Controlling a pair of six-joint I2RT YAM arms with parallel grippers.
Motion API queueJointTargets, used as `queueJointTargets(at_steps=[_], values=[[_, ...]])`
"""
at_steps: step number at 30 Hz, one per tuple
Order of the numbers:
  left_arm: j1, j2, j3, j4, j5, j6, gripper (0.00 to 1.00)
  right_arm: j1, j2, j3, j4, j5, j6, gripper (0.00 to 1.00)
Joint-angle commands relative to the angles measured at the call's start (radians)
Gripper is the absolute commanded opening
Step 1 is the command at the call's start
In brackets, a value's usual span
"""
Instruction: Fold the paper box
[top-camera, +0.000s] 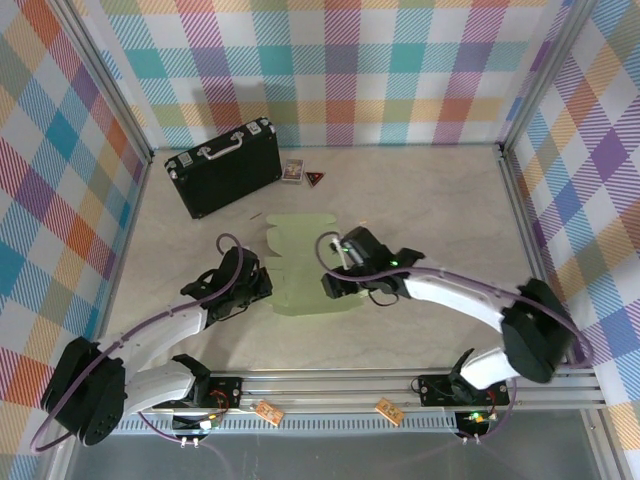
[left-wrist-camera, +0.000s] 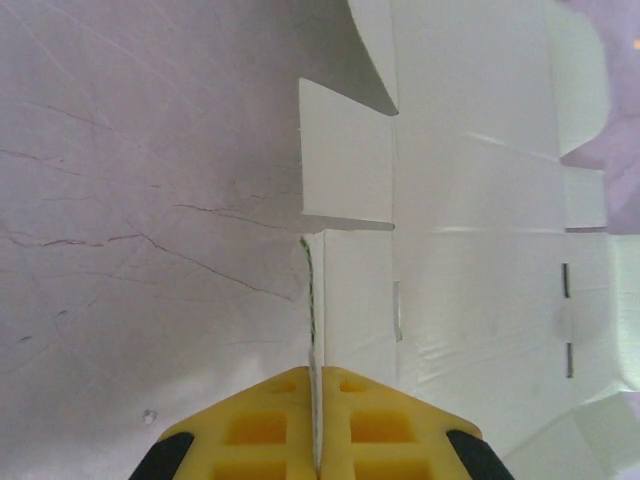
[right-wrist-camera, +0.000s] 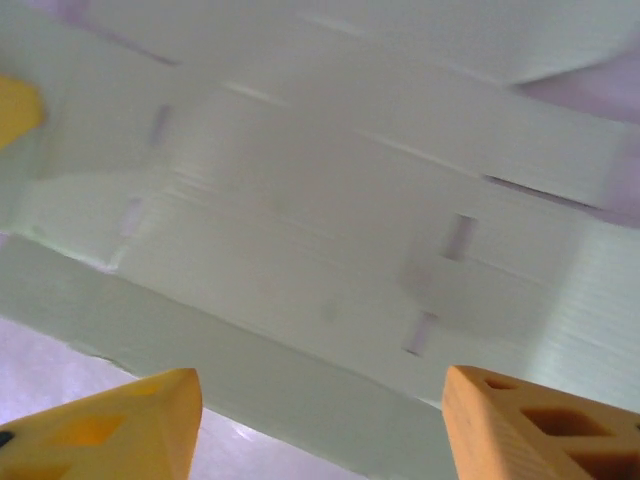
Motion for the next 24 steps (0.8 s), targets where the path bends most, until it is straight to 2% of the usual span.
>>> queueJointTargets(at_steps=[1, 5, 7, 9, 11, 15, 20, 24], values=[[0.004, -0.063, -0.019, 0.007, -0.007, -0.086, 0.0, -0.003, -0.16, -0.118, 0.031, 0.084, 0.224, 0.75], [0.002, -0.109, -0.057, 0.082, 0.002, -0.179, 0.0, -0.002, -0.33, -0.331, 0.152, -0.018, 0.545, 0.75], [0.002, -0.125, -0.062, 0.089, -0.002, -0.197, 0.0, 0.004, -0.395, -0.453, 0.295, -0.04, 0.751, 0.74], [0.001, -0.14, -0.065, 0.087, -0.01, -0.209, 0.0, 0.019, -0.411, -0.53, 0.454, -0.049, 0.875, 0.74], [0.001, -0.152, -0.061, 0.073, -0.017, -0.211, 0.0, 0.056, -0.387, -0.533, 0.515, -0.012, 0.964, 0.74], [0.001, -0.167, -0.057, 0.059, -0.014, -0.226, 0.0, 0.13, -0.265, -0.44, 0.575, 0.031, 1.043, 0.74], [0.001, -0.191, -0.061, 0.047, -0.023, -0.244, 0.0, 0.165, -0.091, -0.433, 0.732, 0.064, 1.251, 0.7], [0.001, -0.2, -0.057, 0.039, -0.021, -0.244, 0.0, 0.18, 0.016, -0.39, 0.736, 0.071, 1.369, 0.69]])
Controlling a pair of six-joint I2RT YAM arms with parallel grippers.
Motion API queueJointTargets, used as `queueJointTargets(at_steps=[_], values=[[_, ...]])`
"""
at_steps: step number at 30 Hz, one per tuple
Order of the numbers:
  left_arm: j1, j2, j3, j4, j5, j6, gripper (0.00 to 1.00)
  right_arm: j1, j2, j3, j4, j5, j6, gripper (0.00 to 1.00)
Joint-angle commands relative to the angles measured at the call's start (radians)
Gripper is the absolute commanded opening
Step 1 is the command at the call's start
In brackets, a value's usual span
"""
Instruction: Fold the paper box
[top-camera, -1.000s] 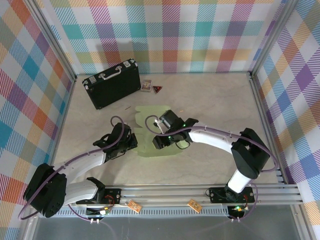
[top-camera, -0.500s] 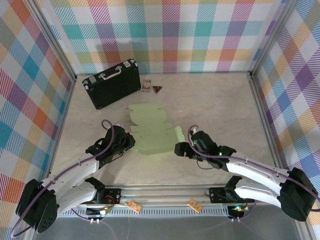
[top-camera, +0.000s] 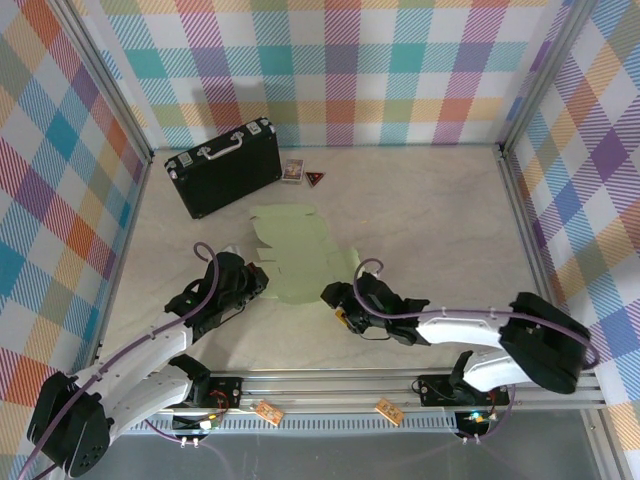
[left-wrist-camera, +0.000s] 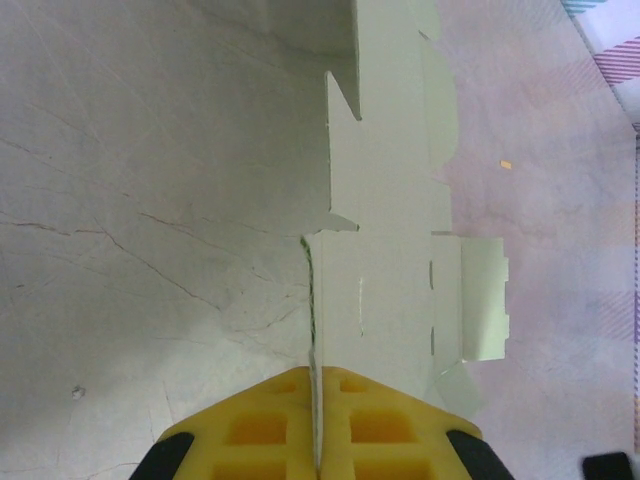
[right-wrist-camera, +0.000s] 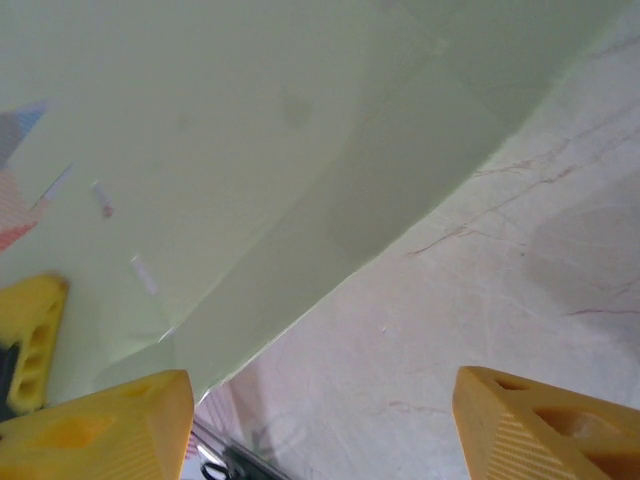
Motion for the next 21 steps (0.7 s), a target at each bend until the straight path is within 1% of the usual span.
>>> queueJointTargets(at_steps=[1, 2, 7, 11, 14, 17, 18, 19, 21], values=[[0.002, -0.016, -0.002, -0.004, -0.007, -0.012, 0.0, 0.012, 0.054, 0.028, 0.093, 0.04, 0.179, 0.68], [0.001, -0.016, -0.001, -0.006, -0.005, -0.011, 0.0, 0.011, 0.071, 0.025, 0.123, 0.051, 0.187, 0.68], [0.001, -0.013, -0.008, 0.003, -0.002, -0.013, 0.0, 0.011, 0.132, 0.061, 0.14, 0.078, 0.206, 0.66], [0.001, -0.014, -0.01, 0.02, 0.011, -0.019, 0.0, 0.011, 0.206, 0.092, 0.175, 0.067, 0.269, 0.58], [0.001, -0.018, -0.004, 0.014, 0.016, -0.018, 0.0, 0.011, 0.259, 0.097, 0.258, 0.065, 0.296, 0.47], [0.001, -0.022, -0.003, 0.006, 0.016, -0.016, 0.0, 0.012, 0.267, 0.125, 0.235, 0.072, 0.279, 0.38], [0.001, -0.024, -0.004, 0.002, 0.015, -0.015, 0.0, 0.011, 0.262, 0.129, 0.227, 0.075, 0.271, 0.34], [0.001, -0.026, -0.004, -0.001, 0.013, -0.013, 0.0, 0.011, 0.254, 0.129, 0.221, 0.079, 0.259, 0.29], [0.001, -0.034, -0.005, -0.009, 0.01, -0.009, 0.01, 0.011, 0.216, 0.133, 0.161, 0.103, 0.228, 0.11]])
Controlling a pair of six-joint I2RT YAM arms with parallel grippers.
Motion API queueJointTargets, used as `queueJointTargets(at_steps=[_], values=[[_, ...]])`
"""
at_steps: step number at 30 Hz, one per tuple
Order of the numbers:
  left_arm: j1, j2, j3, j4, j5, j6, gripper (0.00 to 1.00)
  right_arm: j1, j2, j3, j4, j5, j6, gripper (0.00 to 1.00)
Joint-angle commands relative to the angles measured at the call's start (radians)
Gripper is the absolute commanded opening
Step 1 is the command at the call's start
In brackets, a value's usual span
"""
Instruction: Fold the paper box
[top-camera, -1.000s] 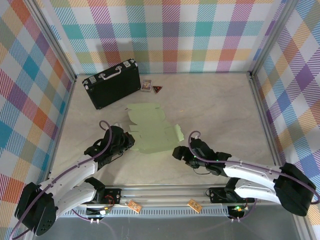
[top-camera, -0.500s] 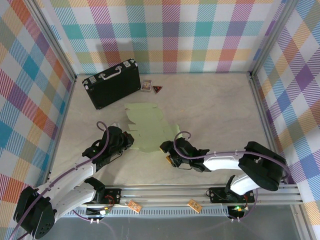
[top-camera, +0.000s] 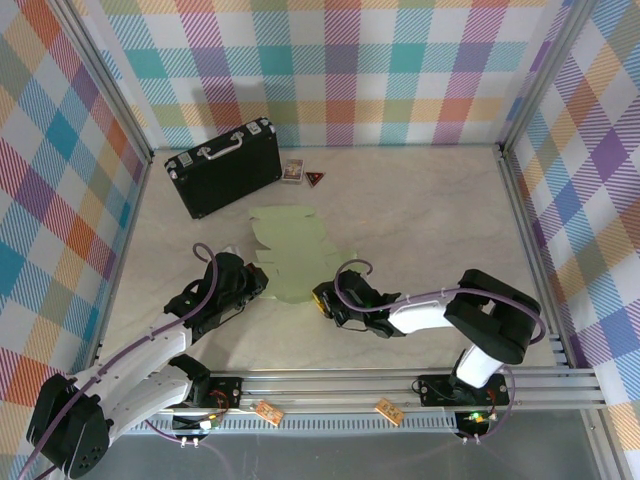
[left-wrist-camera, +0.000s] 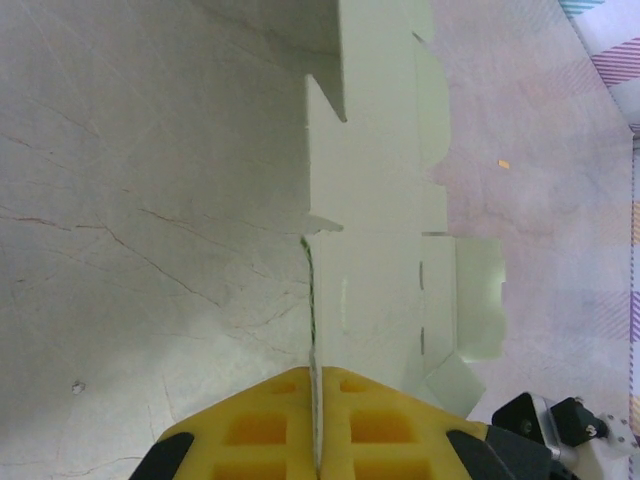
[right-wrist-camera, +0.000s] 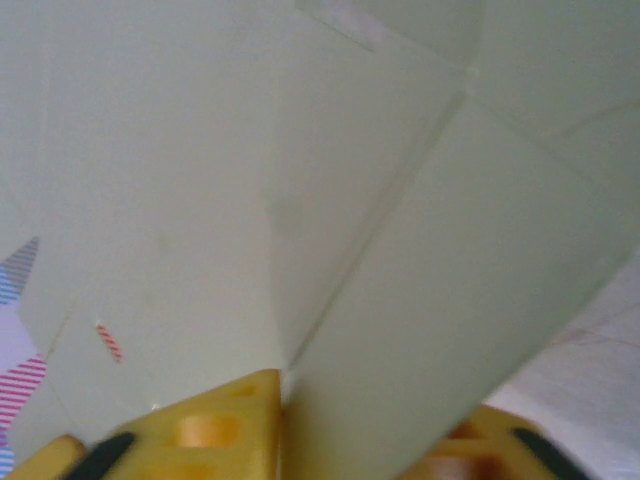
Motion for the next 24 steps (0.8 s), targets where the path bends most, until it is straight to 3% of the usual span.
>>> queueJointTargets(at_steps=[1, 3, 6, 9, 13, 14, 17, 20, 24], values=[[0.002, -0.026, -0.005, -0.007, 0.004, 0.0, 0.02, 0.003, -0.065, 0.034, -0.065, 0.046, -0.043, 0.05], [0.001, -0.036, -0.002, -0.024, -0.003, 0.013, 0.17, -0.018, -0.124, 0.045, -0.165, 0.05, -0.112, 0.0], [0.001, -0.054, 0.025, -0.085, -0.023, 0.049, 0.58, -0.076, -0.221, 0.046, -0.25, 0.042, -0.264, 0.0], [0.002, -0.106, 0.102, -0.252, -0.097, 0.126, 0.81, -0.185, -0.305, 0.146, -0.388, -0.086, -0.663, 0.0], [0.005, -0.161, 0.279, -0.445, -0.204, 0.284, 0.9, -0.269, -0.321, 0.396, -0.751, -0.166, -1.342, 0.0], [0.004, -0.163, 0.331, -0.473, -0.212, 0.342, 0.91, -0.268, -0.323, 0.453, -0.838, -0.121, -1.498, 0.0], [0.005, -0.133, 0.472, -0.495, -0.155, 0.53, 0.91, -0.272, -0.347, 0.523, -0.986, -0.154, -1.97, 0.0], [0.005, -0.066, 0.616, -0.506, -0.042, 0.682, 0.9, -0.273, -0.375, 0.575, -1.104, -0.166, -2.234, 0.0], [0.004, 0.047, 0.827, -0.56, 0.096, 0.803, 0.86, -0.274, -0.44, 0.576, -1.12, -0.26, -2.412, 0.0]])
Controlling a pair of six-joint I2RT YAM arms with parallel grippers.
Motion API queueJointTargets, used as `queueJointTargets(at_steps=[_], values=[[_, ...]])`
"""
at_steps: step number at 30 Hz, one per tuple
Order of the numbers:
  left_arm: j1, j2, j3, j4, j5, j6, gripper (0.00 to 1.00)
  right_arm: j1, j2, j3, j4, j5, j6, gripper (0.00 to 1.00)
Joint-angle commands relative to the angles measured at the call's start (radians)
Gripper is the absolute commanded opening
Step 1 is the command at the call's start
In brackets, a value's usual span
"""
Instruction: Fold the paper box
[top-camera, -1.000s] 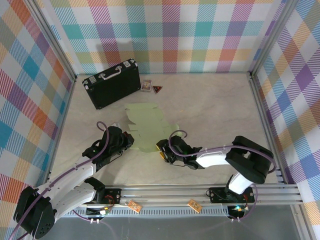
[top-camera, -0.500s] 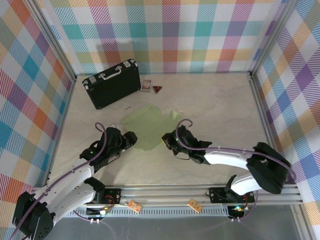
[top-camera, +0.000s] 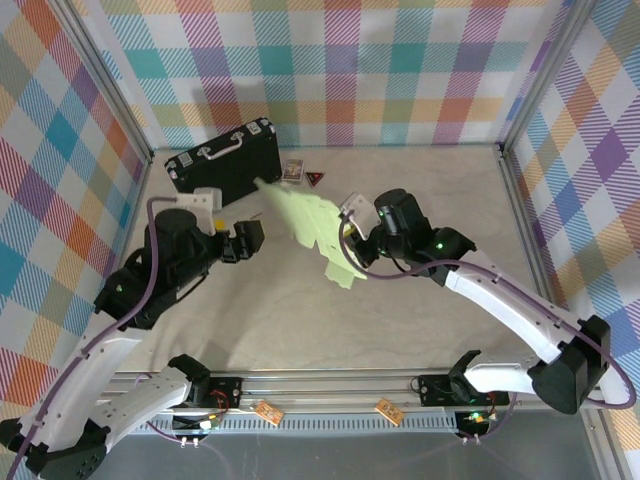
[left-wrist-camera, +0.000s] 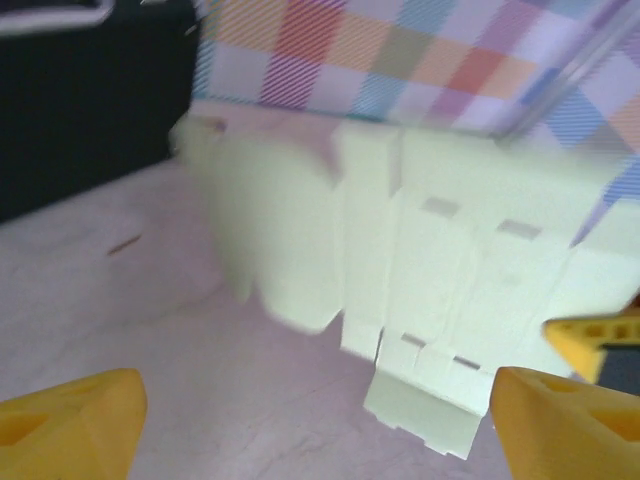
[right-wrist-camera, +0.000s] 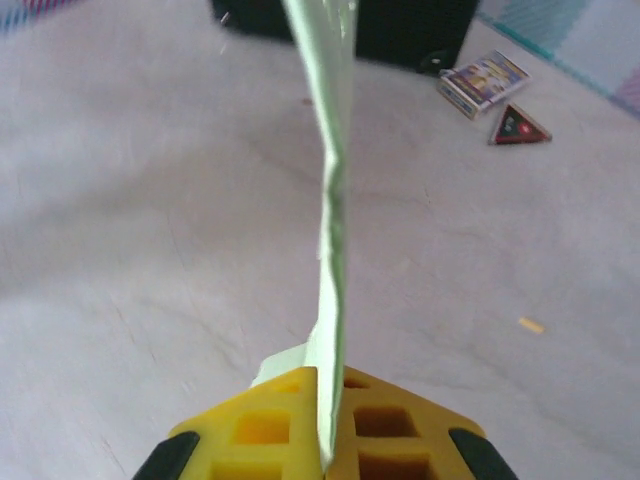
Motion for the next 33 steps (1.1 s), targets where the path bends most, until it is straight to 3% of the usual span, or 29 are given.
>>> queueJointTargets(at_steps=[1, 5, 11, 14, 18, 28, 33], values=[[0.004, 0.09, 0.16, -0.115, 0.155, 0.207, 0.84, 0.003, -0.054, 0.0, -0.126, -0.116, -0.377, 0.0], [0.004, 0.147, 0.318, -0.191, 0.253, 0.298, 0.81, 0.003, -0.049, 0.036, -0.19, -0.141, -0.472, 0.0], [-0.016, 0.194, 0.312, -0.144, 0.571, 0.51, 0.82, 0.008, -0.043, 0.073, -0.221, -0.191, -0.586, 0.0], [-0.035, 0.174, 0.23, -0.093, 0.587, 0.603, 0.86, 0.008, -0.038, 0.101, -0.265, -0.264, -0.649, 0.0], [-0.052, 0.185, 0.187, -0.065, 0.587, 0.698, 0.86, 0.019, 0.0, 0.156, -0.319, -0.257, -0.712, 0.0], [-0.119, 0.253, 0.179, -0.123, 0.733, 0.781, 0.84, 0.027, 0.015, 0.204, -0.344, -0.264, -0.753, 0.0], [-0.145, 0.264, 0.15, -0.112, 0.713, 0.788, 0.82, 0.042, 0.022, 0.216, -0.35, -0.267, -0.766, 0.0]])
